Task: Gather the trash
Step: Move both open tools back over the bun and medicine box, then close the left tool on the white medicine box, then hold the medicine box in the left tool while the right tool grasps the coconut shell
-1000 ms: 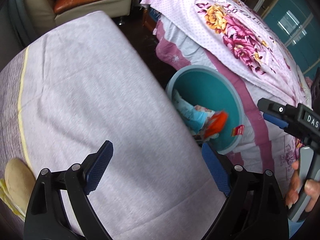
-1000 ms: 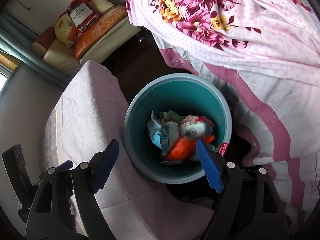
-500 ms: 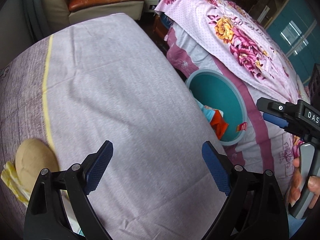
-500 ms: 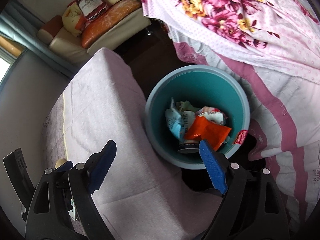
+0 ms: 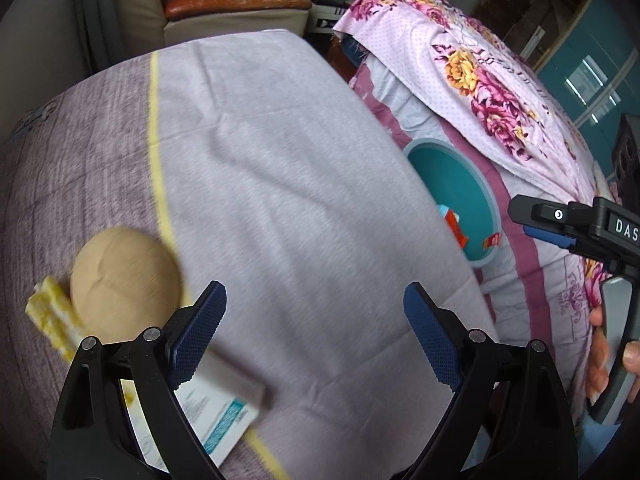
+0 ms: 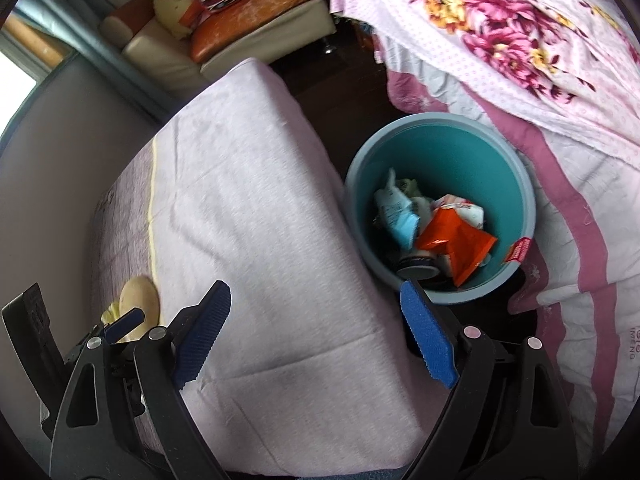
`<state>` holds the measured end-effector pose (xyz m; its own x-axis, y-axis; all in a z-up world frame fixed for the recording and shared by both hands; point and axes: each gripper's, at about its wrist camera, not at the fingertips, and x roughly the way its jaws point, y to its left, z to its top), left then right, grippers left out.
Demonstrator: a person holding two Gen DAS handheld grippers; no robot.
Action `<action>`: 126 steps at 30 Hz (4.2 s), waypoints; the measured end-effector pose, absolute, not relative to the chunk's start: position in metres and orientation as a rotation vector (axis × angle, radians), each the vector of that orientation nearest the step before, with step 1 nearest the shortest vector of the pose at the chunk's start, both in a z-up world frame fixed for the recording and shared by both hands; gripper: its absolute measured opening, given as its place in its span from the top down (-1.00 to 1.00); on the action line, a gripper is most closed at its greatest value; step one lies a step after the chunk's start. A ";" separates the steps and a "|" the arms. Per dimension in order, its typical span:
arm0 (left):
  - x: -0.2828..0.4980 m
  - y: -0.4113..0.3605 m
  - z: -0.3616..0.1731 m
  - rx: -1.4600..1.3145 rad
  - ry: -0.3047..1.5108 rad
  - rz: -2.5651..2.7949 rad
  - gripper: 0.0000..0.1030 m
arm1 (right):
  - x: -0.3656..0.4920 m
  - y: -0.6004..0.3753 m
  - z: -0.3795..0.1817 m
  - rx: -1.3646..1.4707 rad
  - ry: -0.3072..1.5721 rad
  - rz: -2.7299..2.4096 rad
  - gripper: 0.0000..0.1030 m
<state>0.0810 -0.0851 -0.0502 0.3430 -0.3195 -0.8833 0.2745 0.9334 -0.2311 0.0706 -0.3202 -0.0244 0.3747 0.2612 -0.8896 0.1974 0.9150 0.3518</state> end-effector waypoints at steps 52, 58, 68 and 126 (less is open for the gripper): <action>0.017 0.094 -0.050 -0.208 1.127 -0.385 -0.45 | 0.068 -0.157 -0.056 0.247 1.405 0.321 -0.61; 0.020 0.131 -0.045 -0.307 1.096 -0.309 -0.46 | 0.071 -0.137 -0.053 0.209 1.409 0.342 -0.61; 0.023 0.188 -0.056 -0.365 1.085 -0.133 -0.46 | 0.089 -0.083 -0.051 0.106 1.380 0.426 -0.61; 0.119 0.149 -0.056 -0.403 1.063 -0.166 -0.46 | 0.220 -0.096 -0.048 0.236 1.258 0.449 -0.70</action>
<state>0.1187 0.1489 -0.0556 0.4819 -0.3234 -0.8143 -0.0598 0.9151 -0.3988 0.2198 -0.0960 -0.0482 0.2365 0.4510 -0.8606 -0.1964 0.8897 0.4122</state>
